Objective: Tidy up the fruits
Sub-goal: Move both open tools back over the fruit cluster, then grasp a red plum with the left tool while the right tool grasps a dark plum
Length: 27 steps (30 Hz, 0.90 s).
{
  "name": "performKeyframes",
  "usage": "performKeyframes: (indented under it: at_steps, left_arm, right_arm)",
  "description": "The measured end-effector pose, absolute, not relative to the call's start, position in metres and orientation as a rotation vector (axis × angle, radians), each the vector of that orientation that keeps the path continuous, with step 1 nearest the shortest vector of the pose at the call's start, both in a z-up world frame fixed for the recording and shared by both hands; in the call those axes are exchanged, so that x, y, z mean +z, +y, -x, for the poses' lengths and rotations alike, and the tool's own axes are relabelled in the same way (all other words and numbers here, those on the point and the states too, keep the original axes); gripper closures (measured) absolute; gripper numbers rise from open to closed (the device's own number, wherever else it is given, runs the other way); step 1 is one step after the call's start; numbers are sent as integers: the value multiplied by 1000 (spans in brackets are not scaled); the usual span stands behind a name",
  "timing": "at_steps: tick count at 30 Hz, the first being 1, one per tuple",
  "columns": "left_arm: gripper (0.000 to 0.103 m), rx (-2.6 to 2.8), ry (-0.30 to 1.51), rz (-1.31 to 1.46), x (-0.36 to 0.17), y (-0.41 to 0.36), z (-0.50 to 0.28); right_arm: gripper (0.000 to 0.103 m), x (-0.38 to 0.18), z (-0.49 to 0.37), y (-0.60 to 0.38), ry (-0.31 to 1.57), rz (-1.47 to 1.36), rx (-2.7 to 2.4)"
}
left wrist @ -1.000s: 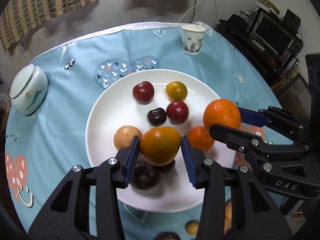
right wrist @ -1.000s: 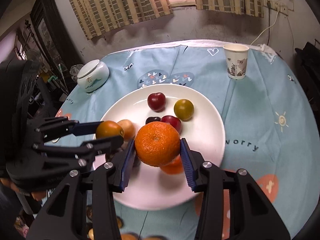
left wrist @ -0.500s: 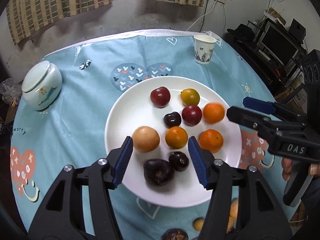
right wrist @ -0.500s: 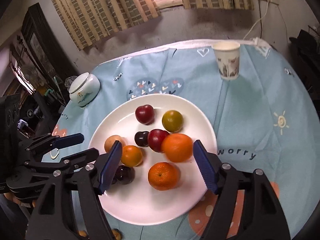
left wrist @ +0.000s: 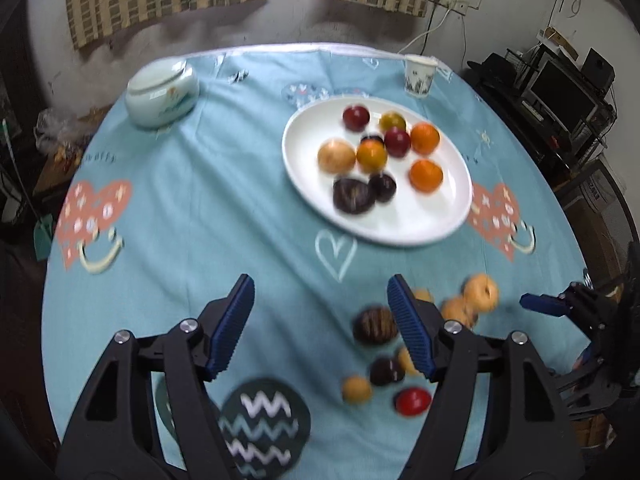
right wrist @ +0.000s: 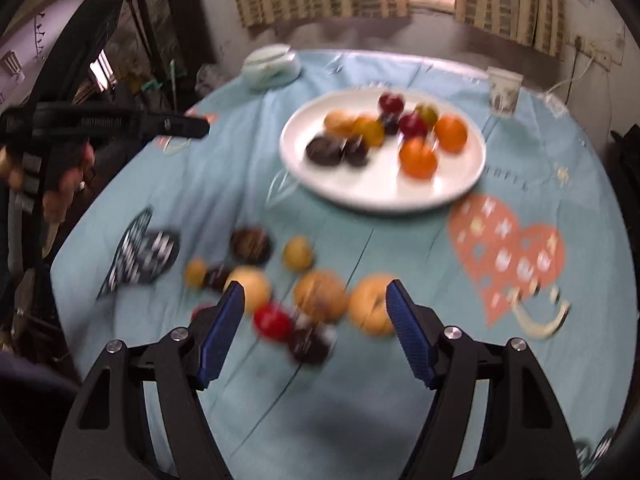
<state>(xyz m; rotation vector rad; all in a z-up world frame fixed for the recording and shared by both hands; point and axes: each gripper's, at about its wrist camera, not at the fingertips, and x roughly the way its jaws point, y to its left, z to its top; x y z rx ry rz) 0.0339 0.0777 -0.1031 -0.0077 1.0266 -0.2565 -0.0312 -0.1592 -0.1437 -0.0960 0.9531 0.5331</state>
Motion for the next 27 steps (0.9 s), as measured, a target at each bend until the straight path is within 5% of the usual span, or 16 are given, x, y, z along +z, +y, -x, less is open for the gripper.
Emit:
performKeyframes:
  at_steps: [12,17,21,27]
  left_arm:
    - [32,-382,1177,-73,-145,37,50]
    - [32,-391,1223,-54,-160,24,56]
    - [35,-377,1243,-38,-172,15,49]
    - [61,-342,1279,-1,-190,9,35]
  right_arm:
    - [48,-195,36,-152,1045,159,489]
    - [72,-197,29,-146,1078,167,556]
    - [72,-194,38,-151,1081,179,561]
    - [72,-188,47,-170,1092,126,553]
